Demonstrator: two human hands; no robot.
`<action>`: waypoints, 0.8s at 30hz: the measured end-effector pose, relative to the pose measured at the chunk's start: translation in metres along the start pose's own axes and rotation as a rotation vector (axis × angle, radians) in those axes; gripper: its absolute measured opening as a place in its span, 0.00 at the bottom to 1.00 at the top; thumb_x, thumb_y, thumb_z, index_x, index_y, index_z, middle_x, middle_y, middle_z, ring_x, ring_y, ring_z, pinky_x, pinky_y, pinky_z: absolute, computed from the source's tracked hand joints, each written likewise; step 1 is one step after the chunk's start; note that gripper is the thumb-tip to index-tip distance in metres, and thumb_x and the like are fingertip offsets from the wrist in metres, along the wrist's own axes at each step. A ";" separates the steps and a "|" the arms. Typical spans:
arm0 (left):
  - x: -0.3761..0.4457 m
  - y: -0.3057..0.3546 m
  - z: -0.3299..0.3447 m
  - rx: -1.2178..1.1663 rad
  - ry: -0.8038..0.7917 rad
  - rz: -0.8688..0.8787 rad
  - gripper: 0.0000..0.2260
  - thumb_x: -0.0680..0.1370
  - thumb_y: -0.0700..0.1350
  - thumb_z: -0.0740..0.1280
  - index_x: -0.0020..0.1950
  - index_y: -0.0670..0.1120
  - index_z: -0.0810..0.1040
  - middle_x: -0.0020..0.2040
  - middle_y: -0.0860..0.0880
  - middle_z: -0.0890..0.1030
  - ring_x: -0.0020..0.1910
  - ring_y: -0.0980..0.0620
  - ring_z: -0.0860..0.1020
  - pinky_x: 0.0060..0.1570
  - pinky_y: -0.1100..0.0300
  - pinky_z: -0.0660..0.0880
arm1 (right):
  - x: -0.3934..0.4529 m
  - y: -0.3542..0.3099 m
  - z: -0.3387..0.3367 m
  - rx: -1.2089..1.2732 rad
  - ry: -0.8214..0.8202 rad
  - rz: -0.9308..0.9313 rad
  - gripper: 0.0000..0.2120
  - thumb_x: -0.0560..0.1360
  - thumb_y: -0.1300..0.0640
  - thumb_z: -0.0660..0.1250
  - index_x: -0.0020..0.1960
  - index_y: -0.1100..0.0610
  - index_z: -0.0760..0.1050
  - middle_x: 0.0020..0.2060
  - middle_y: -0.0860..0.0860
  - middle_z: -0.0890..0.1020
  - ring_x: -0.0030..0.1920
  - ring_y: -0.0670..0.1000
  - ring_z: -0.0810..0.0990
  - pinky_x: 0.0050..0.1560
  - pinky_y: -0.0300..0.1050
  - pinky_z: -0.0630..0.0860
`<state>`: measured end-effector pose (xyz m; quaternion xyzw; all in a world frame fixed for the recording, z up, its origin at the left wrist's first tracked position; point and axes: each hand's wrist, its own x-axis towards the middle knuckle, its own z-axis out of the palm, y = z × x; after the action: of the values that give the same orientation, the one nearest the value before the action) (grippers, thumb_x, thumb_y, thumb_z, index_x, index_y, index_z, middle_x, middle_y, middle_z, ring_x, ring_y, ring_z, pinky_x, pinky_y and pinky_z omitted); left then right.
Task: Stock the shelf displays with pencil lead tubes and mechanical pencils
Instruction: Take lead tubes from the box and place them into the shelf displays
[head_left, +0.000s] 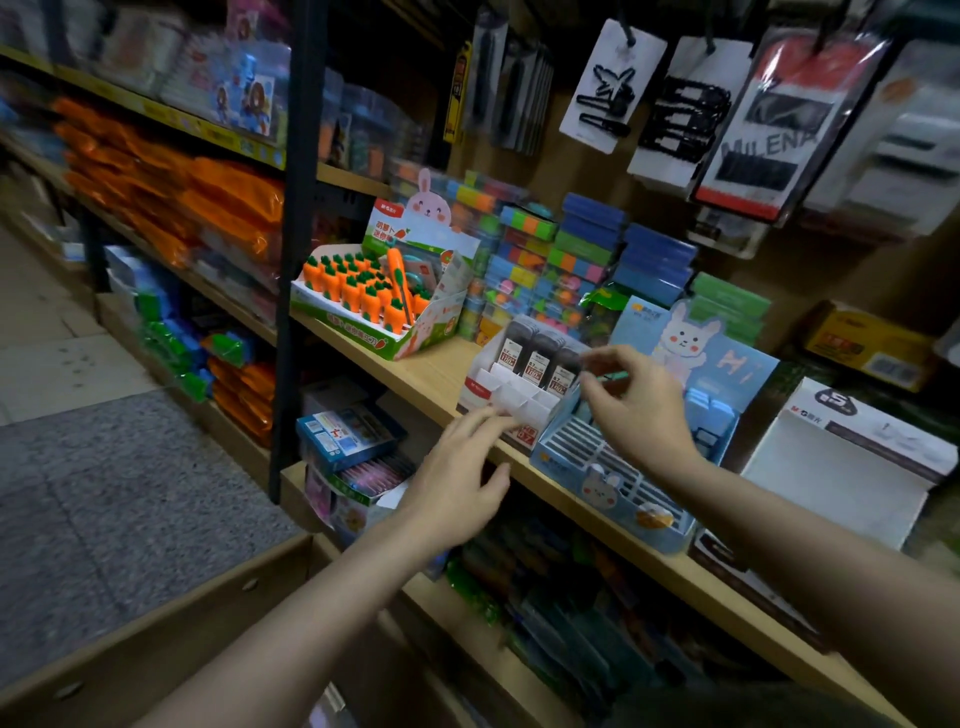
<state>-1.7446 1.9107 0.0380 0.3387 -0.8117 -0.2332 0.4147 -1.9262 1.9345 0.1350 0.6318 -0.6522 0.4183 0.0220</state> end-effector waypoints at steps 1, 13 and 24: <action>-0.008 -0.003 -0.004 -0.047 0.021 -0.065 0.16 0.79 0.43 0.65 0.66 0.51 0.74 0.66 0.54 0.74 0.66 0.57 0.70 0.65 0.60 0.68 | -0.014 -0.004 0.006 0.057 -0.031 0.018 0.06 0.77 0.56 0.68 0.51 0.47 0.78 0.44 0.41 0.81 0.44 0.40 0.80 0.45 0.38 0.80; -0.237 -0.087 -0.013 -0.295 0.180 -1.232 0.11 0.79 0.37 0.64 0.37 0.44 0.76 0.34 0.45 0.77 0.33 0.49 0.75 0.33 0.61 0.70 | -0.210 -0.004 0.170 0.256 -0.826 0.202 0.03 0.71 0.64 0.74 0.41 0.58 0.82 0.30 0.46 0.79 0.28 0.38 0.74 0.33 0.29 0.69; -0.330 -0.129 0.066 0.003 0.080 -1.687 0.07 0.75 0.48 0.72 0.49 0.46 0.80 0.54 0.44 0.82 0.55 0.44 0.79 0.54 0.59 0.74 | -0.280 0.051 0.259 0.043 -1.259 0.492 0.07 0.72 0.63 0.71 0.42 0.52 0.78 0.42 0.48 0.80 0.46 0.47 0.80 0.47 0.39 0.77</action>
<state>-1.6123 2.0773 -0.2530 0.8400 -0.2718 -0.4514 0.1293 -1.7832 2.0041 -0.2151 0.5883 -0.6572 -0.0240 -0.4705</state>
